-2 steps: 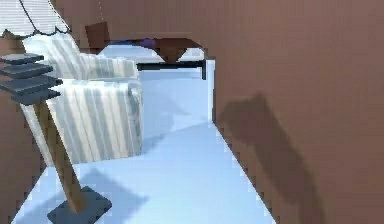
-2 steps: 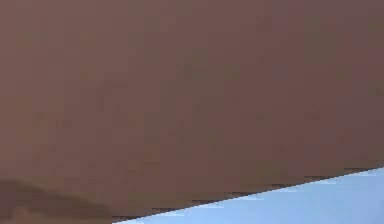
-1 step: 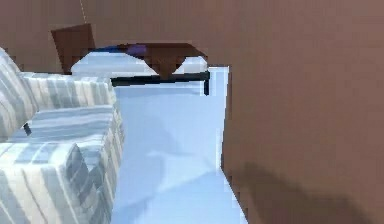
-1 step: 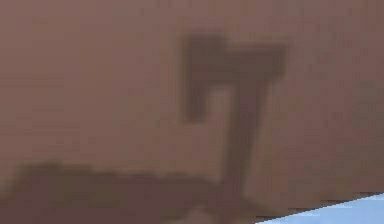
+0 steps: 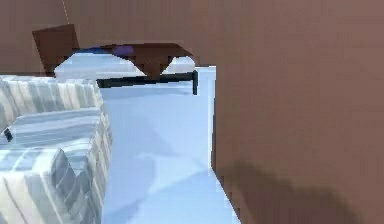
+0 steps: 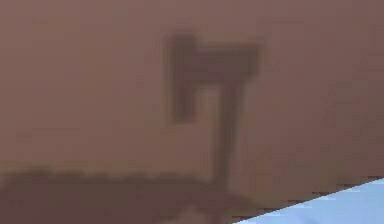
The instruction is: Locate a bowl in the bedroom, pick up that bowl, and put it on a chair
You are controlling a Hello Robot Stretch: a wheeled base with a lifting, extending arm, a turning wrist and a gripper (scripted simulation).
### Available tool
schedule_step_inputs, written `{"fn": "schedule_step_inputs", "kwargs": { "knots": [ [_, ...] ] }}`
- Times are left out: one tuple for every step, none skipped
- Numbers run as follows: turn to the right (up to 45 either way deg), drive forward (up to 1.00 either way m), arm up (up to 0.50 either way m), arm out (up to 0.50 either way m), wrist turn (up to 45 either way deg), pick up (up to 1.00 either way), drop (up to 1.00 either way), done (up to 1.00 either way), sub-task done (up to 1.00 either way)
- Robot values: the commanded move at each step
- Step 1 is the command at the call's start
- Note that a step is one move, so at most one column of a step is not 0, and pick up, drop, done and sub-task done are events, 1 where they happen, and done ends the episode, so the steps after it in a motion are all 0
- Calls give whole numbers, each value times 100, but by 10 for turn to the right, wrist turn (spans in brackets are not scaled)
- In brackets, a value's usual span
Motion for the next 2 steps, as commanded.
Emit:
{"fn": "schedule_step_inputs", "kwargs": {
  "knots": [
    [0, 60, 0, 0, 0, 0, 0, 0, 0],
    [-120, 0, 0, 0, 0, 0, 0, 0, 0]
  ]
}}
